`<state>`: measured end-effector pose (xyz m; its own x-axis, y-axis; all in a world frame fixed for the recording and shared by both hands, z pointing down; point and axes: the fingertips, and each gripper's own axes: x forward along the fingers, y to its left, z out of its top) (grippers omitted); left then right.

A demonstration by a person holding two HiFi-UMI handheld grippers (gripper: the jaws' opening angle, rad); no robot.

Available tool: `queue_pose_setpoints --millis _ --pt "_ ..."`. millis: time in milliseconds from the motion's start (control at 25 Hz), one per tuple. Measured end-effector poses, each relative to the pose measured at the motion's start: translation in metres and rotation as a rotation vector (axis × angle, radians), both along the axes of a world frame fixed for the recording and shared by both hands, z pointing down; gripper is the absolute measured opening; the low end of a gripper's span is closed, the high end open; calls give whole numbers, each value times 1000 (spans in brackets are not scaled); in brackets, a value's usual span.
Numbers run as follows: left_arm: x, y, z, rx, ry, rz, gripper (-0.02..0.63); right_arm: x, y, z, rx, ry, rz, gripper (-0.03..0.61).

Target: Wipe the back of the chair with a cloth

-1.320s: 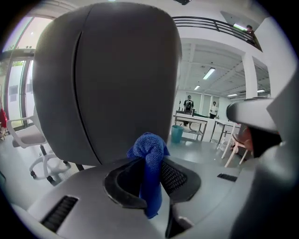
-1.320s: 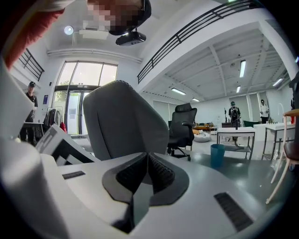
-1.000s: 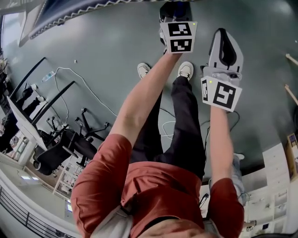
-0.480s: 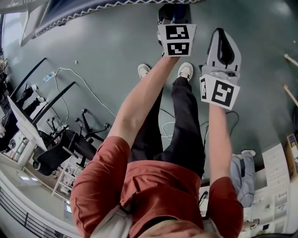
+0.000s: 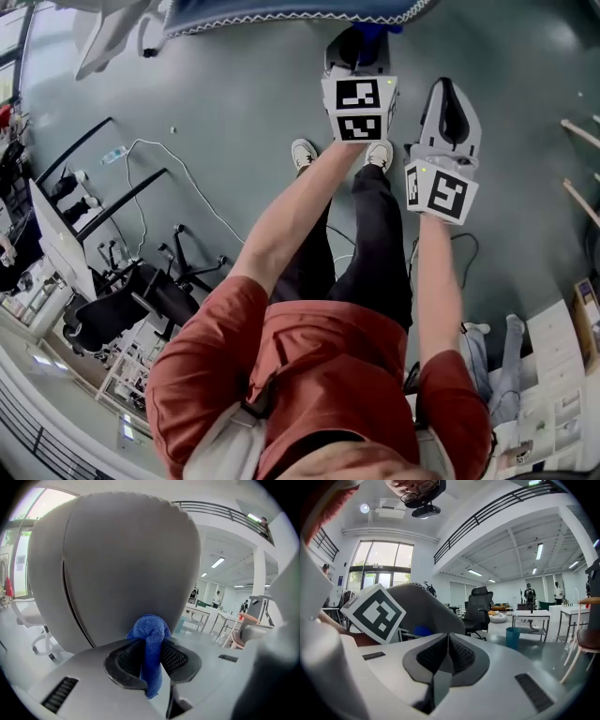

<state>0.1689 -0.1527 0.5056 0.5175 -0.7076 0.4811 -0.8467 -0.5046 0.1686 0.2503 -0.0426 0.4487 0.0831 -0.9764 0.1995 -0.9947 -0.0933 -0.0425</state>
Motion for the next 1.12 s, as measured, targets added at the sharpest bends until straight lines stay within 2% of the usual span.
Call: queue_pose_setpoints --millis 240,480,640,760,840,960,1120 --pt "-11 19 -85 -6 71 1 91 -10 17 -72 26 28 -25 25" --pt "-22 36 -146 -14 53 0 91 -14 33 -144 71 73 -36 25" --pt "-30 43 -155 -33 45 9 91 -25 35 -174 66 96 -42 25" --pt "-31 54 -162 -23 24 54 91 -33 34 -208 62 120 -63 25" --pt "-27 59 -167 -9 8 87 91 -25 29 -229 82 137 -72 25" --pt "-20 62 -181 4 32 101 91 -4 15 -247 109 136 -72 25" --pt "-50 85 -218 44 49 116 91 -13 18 -268 102 106 -69 25"
